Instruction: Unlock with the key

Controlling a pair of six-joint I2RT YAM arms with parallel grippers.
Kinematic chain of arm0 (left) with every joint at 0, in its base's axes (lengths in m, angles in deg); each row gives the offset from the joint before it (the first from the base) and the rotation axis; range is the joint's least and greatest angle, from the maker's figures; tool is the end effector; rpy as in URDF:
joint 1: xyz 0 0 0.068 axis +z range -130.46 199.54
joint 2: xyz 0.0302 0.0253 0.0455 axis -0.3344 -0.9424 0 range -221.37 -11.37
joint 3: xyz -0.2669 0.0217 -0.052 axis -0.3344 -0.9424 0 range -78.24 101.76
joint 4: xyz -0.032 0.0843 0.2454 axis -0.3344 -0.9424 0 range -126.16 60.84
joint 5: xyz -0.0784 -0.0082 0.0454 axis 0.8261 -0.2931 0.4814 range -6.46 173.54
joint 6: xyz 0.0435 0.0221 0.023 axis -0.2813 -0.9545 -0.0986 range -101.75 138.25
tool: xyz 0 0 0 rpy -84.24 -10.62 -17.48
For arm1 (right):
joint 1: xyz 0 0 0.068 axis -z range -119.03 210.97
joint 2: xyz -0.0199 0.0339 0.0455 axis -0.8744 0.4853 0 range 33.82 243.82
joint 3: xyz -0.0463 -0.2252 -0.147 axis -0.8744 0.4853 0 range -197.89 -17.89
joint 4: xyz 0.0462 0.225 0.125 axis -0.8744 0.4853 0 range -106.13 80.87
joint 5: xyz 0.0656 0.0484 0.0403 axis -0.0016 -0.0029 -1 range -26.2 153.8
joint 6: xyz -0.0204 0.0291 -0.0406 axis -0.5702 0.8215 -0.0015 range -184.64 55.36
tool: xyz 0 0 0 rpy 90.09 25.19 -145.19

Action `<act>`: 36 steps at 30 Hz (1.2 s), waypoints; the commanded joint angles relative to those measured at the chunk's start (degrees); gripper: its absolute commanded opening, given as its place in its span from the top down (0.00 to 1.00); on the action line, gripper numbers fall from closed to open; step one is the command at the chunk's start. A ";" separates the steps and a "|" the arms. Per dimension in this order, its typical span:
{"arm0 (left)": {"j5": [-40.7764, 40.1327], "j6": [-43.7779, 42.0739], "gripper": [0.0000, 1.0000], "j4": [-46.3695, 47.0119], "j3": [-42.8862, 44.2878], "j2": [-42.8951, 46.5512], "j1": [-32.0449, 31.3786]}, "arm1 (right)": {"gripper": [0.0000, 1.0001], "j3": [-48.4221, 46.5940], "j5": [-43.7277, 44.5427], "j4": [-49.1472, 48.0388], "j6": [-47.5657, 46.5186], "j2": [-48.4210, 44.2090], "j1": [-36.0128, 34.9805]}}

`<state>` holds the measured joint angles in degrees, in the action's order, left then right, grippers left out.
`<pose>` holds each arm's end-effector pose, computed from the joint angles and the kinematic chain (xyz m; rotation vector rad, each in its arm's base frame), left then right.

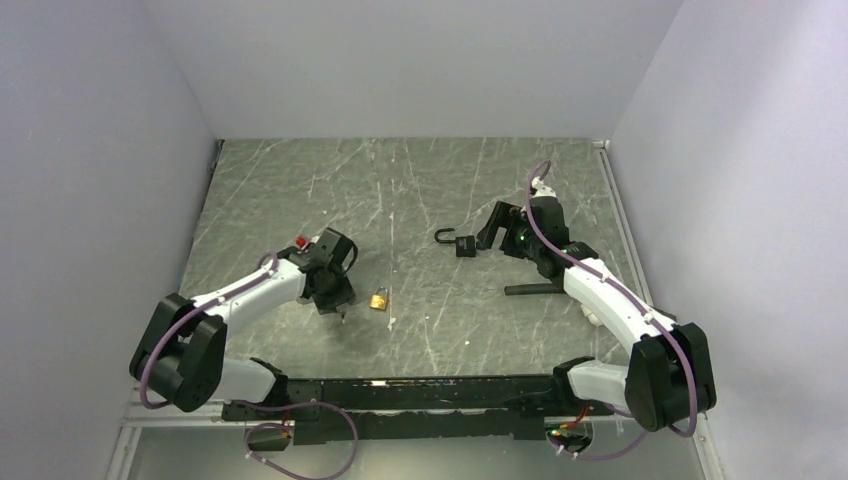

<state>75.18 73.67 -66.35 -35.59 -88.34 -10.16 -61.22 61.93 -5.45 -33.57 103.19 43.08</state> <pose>0.2035 -0.1101 0.1785 -0.6560 2.7242 -0.1576 0.2483 0.0814 0.2415 0.2408 2.2459 0.5032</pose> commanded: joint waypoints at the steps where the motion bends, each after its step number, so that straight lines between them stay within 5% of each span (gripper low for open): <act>1: 0.20 3.72 0.56 -1.03 0.06 0.59 -0.86 | 0.07 0.70 -0.32 -1.94 -0.75 -0.80 -0.30; 21: -3.55 3.29 0.68 1.62 -0.49 -2.86 -0.89 | 0.07 1.80 -0.23 -2.43 -1.21 -0.41 -0.31; 36: -3.44 1.44 1.00 5.12 -1.02 -3.98 -0.89 | 0.08 1.88 -0.06 -1.70 -1.70 -1.20 -0.30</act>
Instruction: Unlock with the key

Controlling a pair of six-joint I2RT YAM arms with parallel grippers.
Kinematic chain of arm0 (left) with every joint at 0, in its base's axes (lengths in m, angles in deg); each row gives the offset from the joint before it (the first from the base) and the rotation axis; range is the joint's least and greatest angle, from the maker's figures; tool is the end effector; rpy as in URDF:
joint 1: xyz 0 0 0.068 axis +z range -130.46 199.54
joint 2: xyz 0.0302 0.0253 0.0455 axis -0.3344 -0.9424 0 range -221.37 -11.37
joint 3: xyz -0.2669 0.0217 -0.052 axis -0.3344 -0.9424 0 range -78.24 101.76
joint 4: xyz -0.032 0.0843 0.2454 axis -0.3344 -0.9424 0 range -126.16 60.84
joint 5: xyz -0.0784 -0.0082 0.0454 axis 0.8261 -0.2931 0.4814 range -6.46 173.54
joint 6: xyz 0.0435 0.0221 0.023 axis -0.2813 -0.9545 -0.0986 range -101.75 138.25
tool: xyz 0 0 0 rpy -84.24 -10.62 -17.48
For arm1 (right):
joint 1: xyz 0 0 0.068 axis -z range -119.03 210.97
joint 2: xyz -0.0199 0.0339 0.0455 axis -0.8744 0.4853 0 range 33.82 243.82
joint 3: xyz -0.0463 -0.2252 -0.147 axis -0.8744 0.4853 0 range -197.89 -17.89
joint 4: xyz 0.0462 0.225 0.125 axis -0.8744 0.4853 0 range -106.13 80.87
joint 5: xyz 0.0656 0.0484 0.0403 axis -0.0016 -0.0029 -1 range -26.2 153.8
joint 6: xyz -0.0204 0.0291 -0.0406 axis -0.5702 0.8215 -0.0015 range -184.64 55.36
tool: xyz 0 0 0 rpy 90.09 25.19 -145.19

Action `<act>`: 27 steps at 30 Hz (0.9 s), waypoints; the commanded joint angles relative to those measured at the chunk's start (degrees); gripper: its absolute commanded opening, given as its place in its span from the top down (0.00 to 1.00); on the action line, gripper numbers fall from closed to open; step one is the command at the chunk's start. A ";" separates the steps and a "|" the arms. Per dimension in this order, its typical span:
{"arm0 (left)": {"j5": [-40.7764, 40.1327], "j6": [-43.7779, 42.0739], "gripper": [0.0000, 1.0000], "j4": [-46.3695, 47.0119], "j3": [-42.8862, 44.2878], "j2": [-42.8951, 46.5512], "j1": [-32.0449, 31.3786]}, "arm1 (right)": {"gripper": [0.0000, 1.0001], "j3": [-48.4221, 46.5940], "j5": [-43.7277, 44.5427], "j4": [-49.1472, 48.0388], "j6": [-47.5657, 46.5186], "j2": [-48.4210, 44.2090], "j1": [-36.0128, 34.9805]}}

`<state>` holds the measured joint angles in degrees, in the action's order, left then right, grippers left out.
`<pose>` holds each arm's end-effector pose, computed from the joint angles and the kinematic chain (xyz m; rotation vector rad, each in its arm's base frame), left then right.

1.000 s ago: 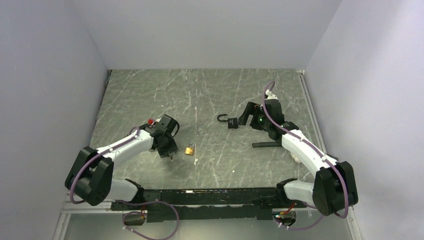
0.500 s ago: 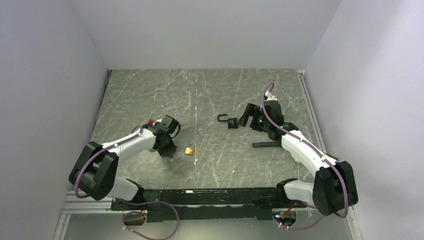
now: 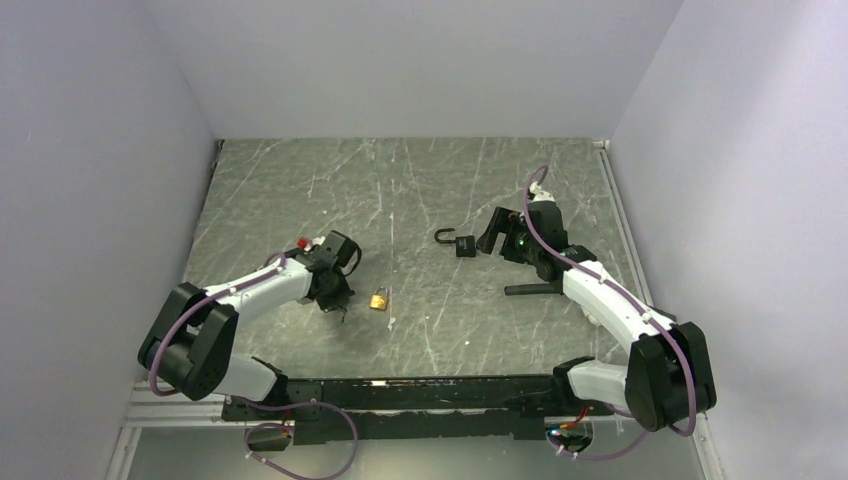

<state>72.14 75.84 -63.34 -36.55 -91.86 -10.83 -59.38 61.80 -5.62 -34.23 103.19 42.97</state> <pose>0.2079 -0.1137 0.1629 -0.6968 2.7015 -0.0895 0.2445 0.0808 0.2311 0.2280 2.2758 0.4900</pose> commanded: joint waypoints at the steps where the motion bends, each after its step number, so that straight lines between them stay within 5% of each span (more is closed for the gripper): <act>1: -0.33 -0.90 1.00 2.09 0.17 -0.05 -0.23 | 0.08 0.04 -0.24 -1.46 -1.12 -1.50 -0.19; 7: 0.39 -4.91 1.00 2.83 2.61 7.36 -0.29 | 0.10 3.38 -12.84 -9.35 -4.01 -6.25 -1.75; 13: 1.46 -6.48 1.00 0.15 7.84 11.46 -0.30 | 0.10 11.58 -20.22 -27.03 -5.65 -11.74 -11.32; 20: 7.41 -4.11 1.00 0.37 12.06 12.74 -0.39 | 0.11 22.78 -13.78 -56.88 -18.28 -6.39 -29.78; 24: 10.20 -2.42 1.00 1.17 13.29 13.09 -0.92 | 0.23 23.91 -12.43 -68.47 -27.96 1.41 -34.24; 27: 12.50 -0.63 1.00 2.82 12.65 13.66 -1.66 | 0.23 24.00 -12.51 -74.12 -31.83 5.66 -35.43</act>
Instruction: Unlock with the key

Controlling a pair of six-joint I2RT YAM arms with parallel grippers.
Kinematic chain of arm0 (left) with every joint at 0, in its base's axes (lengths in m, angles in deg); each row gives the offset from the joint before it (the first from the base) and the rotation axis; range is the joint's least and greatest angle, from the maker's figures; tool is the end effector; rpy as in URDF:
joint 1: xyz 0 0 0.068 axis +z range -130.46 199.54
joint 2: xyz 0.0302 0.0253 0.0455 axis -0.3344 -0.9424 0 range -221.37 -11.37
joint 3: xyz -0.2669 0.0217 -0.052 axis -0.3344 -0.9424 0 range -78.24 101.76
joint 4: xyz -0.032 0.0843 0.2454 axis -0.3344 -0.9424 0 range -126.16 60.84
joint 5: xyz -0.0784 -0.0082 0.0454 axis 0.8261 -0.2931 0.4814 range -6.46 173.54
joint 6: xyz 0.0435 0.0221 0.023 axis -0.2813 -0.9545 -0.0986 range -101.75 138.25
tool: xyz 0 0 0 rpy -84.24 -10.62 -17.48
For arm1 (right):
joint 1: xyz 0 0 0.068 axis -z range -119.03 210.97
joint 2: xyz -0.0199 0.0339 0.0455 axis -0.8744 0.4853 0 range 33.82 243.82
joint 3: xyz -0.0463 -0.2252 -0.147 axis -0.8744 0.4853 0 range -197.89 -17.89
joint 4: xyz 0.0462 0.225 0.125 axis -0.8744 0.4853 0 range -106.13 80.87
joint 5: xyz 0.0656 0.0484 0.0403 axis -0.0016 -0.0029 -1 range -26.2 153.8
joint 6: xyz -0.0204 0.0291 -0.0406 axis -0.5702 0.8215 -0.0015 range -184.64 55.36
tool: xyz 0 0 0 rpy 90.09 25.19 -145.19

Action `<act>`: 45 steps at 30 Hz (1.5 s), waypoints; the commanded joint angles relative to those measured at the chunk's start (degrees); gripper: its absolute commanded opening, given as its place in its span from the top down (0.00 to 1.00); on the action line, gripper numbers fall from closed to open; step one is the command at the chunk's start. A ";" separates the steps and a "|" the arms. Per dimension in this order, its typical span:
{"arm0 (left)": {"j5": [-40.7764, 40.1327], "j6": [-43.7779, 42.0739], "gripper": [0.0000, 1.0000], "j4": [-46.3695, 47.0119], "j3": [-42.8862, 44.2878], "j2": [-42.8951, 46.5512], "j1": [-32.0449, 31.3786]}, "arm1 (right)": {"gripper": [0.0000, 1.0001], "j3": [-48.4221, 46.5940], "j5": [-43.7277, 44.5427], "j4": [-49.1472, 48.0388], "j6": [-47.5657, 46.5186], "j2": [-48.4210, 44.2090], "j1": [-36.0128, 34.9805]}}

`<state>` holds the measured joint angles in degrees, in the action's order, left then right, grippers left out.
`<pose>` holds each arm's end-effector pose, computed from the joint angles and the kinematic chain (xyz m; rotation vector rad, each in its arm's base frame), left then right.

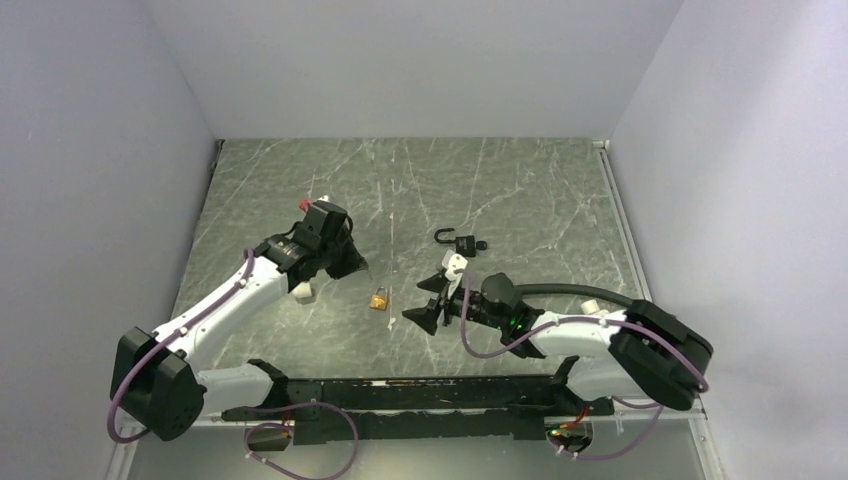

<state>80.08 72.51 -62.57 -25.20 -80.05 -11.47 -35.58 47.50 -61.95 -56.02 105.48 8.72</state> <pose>0.2136 -0.1259 0.2684 -0.5345 2.4579 -0.5802 0.1370 0.1932 0.1860 -0.8789 1.5923 1.0156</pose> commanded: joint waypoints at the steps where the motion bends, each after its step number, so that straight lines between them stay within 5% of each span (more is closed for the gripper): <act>1: 5.44 3.43 1.00 2.70 0.94 2.07 -1.26 | 0.23 -0.09 1.60 -19.13 -11.36 4.68 -1.81; 11: 7.37 6.82 1.00 8.89 -2.00 4.66 -5.15 | 0.29 -6.20 5.69 -23.16 -15.00 14.08 -3.87; 18: 7.23 7.64 1.00 9.95 -3.31 5.85 -5.97 | 0.47 -8.67 8.53 -24.06 -14.87 16.70 -4.15; 23: 6.70 7.43 1.00 9.58 -3.54 6.69 -5.99 | 0.69 -9.73 9.12 -22.04 -15.29 16.46 -4.43; 36: 4.15 7.22 1.00 9.00 -3.62 8.57 -5.98 | 0.65 -11.55 10.67 -14.31 -15.89 15.46 -5.97; 42: 3.92 7.25 1.00 8.94 -4.20 9.12 -6.00 | 0.82 -11.48 11.09 -13.33 -16.26 14.57 -6.20; 45: 4.30 7.60 1.00 9.35 -4.81 9.10 -5.96 | 0.82 -11.85 11.77 -13.29 -16.17 14.51 -6.20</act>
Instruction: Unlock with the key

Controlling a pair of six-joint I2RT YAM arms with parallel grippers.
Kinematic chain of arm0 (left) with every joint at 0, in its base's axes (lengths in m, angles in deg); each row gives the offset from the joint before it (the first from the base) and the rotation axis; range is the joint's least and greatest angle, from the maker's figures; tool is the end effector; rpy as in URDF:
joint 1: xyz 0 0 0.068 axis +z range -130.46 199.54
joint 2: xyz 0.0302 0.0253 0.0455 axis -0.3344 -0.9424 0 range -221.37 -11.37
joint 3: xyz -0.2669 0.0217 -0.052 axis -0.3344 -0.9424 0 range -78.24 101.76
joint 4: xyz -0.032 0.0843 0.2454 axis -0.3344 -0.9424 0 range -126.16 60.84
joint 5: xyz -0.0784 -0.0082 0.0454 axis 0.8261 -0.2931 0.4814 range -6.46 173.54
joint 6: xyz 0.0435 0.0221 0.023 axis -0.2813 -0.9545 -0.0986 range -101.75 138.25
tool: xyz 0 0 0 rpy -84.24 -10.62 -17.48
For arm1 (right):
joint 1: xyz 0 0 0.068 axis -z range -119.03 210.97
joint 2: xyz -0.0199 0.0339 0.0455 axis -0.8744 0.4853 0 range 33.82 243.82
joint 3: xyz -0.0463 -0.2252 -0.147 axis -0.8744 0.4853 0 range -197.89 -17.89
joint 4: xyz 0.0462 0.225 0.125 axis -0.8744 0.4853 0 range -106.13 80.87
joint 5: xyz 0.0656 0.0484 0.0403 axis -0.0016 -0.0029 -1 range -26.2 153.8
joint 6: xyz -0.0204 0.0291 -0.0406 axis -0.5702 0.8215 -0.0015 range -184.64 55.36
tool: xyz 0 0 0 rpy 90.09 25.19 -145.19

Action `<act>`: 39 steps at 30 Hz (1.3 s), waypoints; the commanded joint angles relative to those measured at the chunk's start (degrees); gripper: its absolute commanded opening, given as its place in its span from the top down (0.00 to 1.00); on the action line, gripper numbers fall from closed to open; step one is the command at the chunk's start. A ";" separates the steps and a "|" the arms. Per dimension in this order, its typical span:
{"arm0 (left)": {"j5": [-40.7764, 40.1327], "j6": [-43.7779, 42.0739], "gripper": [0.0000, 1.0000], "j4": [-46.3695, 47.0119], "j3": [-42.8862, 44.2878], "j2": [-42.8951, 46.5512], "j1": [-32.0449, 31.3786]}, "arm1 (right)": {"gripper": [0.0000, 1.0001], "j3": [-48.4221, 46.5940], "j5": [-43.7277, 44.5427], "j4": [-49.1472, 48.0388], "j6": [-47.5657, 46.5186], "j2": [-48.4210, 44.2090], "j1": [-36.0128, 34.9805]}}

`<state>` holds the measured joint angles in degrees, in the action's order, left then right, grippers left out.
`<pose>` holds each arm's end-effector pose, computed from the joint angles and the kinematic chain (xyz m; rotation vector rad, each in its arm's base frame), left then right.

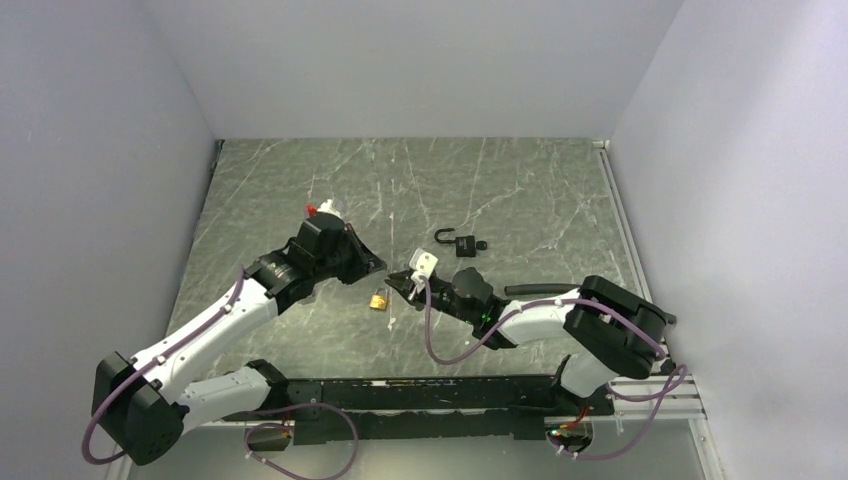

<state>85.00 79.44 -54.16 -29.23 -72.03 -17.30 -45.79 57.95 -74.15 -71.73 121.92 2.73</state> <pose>0.1841 -0.1391 0.2875 -0.4887 2.3380 -0.9258 0.1519 0.2523 0.1905 -0.9658 1.3549 0.7672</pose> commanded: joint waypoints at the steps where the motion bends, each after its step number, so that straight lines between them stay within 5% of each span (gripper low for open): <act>1: -0.60 0.73 1.00 1.06 -0.91 1.07 -0.22 | 0.80 -1.87 1.55 -0.79 -0.49 -2.02 -0.21; 8: -0.49 0.64 1.00 1.26 -1.10 1.17 -0.17 | 0.69 -3.49 2.77 1.20 -0.92 -2.14 -0.30; 13: -0.49 0.73 1.00 1.26 -1.27 1.16 -0.15 | 0.80 -3.87 2.48 1.75 -1.24 -2.06 -0.36; 16: -0.62 0.77 1.00 1.31 -1.44 1.23 -0.19 | 1.00 -3.92 1.72 2.32 -1.64 -2.37 -0.43; 20: -1.24 0.19 0.99 0.79 -1.41 1.77 -0.16 | 1.00 -3.76 -0.20 4.41 -2.38 -4.03 -0.55; 22: -1.16 -1.02 0.80 -0.31 -0.81 1.86 -0.16 | 1.00 -3.70 -2.17 7.05 -3.58 -5.97 -0.56; 25: -1.17 -5.07 0.30 -2.67 0.54 2.57 -0.16 | 1.00 -4.10 -4.80 14.43 -6.95 -9.98 -0.56; 27: -1.27 -8.96 0.17 -6.45 1.76 3.07 -0.16 | 1.00 -4.73 -5.41 20.18 -9.38 -12.55 -0.61; 32: -0.36 -21.13 0.18 -10.62 3.81 5.82 -0.12 | 1.00 -9.06 -10.48 40.14 -15.17 -17.21 -0.56; 39: 13.05 -32.08 0.31 2.36 -3.15 14.49 -0.31 | 1.00 -17.50 -22.02 66.41 -19.13 -22.39 -0.34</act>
<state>88.10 55.97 -60.96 -29.49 -62.11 -17.37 -58.07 45.06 -25.54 -86.68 103.12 2.43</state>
